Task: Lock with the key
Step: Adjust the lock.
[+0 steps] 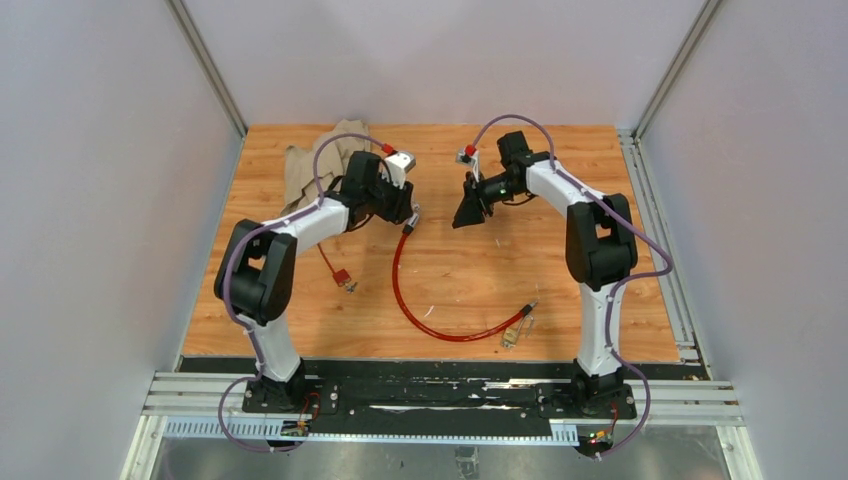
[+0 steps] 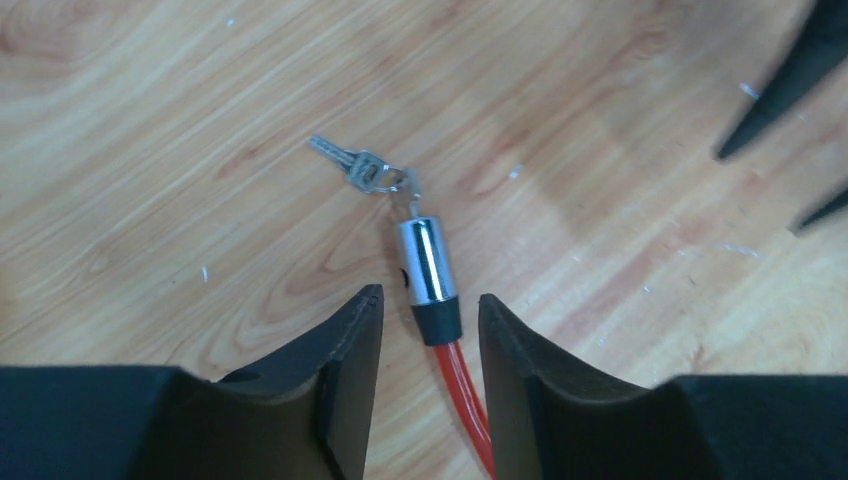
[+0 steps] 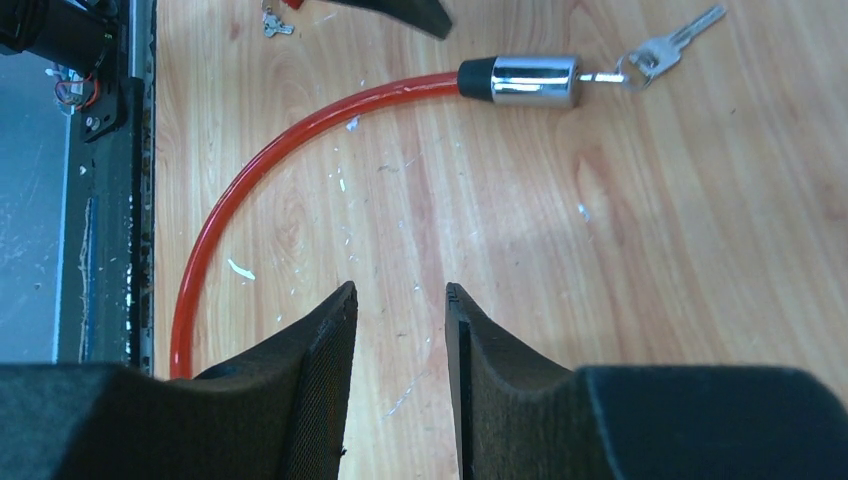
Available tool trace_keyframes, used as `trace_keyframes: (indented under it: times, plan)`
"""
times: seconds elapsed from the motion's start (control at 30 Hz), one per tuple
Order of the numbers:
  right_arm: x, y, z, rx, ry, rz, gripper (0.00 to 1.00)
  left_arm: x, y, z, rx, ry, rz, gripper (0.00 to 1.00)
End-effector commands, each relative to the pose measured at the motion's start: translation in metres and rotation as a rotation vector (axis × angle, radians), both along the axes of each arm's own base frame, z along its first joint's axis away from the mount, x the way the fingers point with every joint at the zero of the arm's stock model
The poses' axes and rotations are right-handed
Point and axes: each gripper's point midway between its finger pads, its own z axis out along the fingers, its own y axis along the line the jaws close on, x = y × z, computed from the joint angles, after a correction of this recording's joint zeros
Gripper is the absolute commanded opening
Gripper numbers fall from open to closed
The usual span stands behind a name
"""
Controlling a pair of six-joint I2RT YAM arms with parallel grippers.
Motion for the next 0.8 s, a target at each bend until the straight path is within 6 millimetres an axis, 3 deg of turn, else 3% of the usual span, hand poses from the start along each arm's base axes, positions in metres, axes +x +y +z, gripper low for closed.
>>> trace_keyframes:
  times: [0.0,0.13,0.43,0.63,0.77]
  plan:
    - [-0.001,-0.008,0.012,-0.010,0.007,-0.060,0.38,0.006,0.016,-0.036,0.119,0.148,0.090,0.49]
    - [-0.008,-0.010,0.009,-0.021,0.017,-0.064,0.38,0.006,0.014,-0.054,0.154,0.197,0.105,0.59]
    - [-0.011,-0.019,0.003,-0.030,0.036,-0.080,0.37,-0.004,0.007,-0.070,0.245,0.180,0.092,0.60]
    - [-0.014,-0.021,-0.003,-0.032,0.067,-0.089,0.37,-0.008,0.008,-0.087,0.320,0.173,0.113,0.48]
    - [-0.009,-0.021,-0.004,-0.040,0.079,-0.122,0.37,-0.012,0.004,-0.097,0.348,0.158,0.094,0.30]
